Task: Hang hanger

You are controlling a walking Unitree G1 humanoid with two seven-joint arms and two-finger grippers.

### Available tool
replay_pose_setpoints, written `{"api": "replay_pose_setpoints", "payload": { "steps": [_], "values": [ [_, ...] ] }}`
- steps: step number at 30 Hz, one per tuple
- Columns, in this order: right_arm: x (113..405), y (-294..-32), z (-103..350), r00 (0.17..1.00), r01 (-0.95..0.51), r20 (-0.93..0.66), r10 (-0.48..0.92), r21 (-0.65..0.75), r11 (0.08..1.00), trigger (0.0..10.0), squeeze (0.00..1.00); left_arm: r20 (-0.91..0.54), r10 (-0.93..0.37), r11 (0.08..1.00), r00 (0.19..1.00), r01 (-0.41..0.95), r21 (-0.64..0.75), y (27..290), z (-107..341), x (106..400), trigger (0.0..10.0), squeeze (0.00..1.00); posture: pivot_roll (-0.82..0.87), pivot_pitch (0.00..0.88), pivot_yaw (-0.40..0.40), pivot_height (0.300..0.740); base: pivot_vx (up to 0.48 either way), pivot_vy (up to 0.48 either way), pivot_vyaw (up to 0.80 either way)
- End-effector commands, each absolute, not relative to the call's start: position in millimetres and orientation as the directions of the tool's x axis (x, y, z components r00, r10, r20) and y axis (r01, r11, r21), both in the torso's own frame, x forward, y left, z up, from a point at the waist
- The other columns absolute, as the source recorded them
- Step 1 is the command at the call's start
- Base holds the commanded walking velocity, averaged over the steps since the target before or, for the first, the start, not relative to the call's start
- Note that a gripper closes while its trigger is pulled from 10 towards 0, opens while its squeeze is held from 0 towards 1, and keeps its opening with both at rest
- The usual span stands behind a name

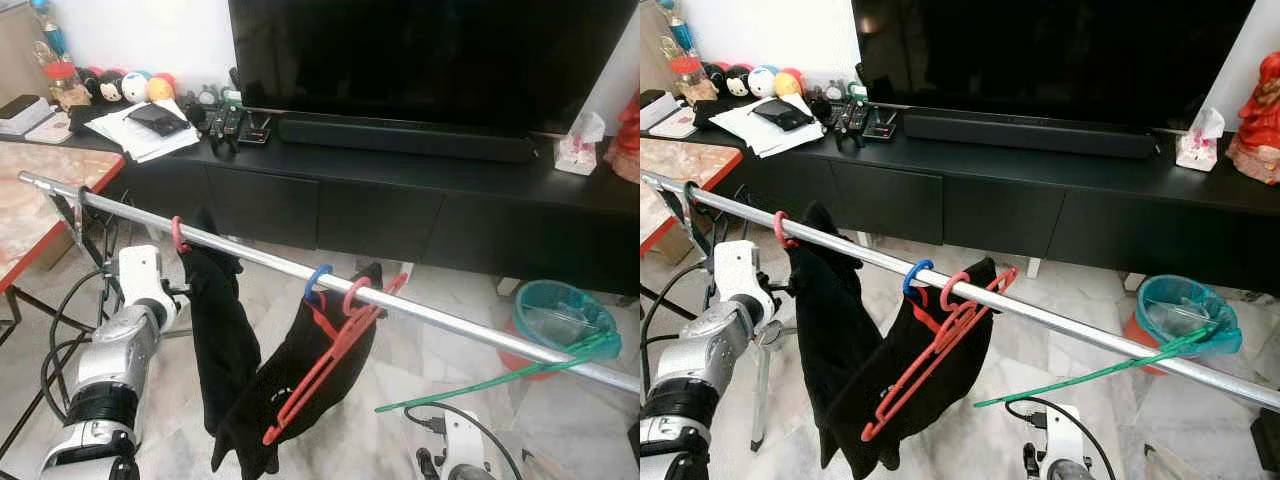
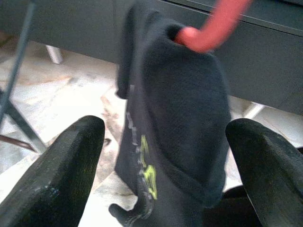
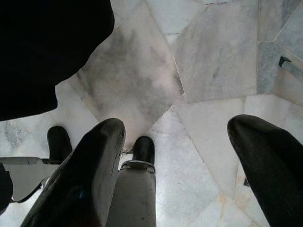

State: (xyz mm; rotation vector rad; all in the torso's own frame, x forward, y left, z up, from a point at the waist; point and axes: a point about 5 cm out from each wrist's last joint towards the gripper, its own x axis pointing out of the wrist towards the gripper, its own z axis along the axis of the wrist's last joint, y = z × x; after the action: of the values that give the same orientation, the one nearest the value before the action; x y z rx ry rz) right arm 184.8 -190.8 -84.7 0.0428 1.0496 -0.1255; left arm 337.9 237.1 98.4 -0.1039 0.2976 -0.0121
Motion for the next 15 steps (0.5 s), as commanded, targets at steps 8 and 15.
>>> {"api": "replay_pose_setpoints", "payload": {
  "steps": [8, 15],
  "values": [
    [183.3, -191.0, -85.4, 0.488, 0.130, -0.869, -0.082, -0.021, 0.991, 10.0, 0.00, -0.364, -0.016, 0.999, 0.931, 0.003, -0.034, 230.8, 83.7, 339.4, 10.0, 0.00, 0.01, 0.000, -0.003, 0.740, 0.000, 0.000, 0.00],
    [183.7, -190.6, -85.3, 0.489, 0.127, -0.869, -0.080, -0.020, 0.992, 10.0, 0.00, -0.403, 0.005, 0.999, 0.915, -0.023, -0.039, 218.4, 71.3, 342.5, 10.0, 0.00, 0.01, 0.000, -0.001, 0.740, 0.000, 0.000, 0.00]
  ]
}}
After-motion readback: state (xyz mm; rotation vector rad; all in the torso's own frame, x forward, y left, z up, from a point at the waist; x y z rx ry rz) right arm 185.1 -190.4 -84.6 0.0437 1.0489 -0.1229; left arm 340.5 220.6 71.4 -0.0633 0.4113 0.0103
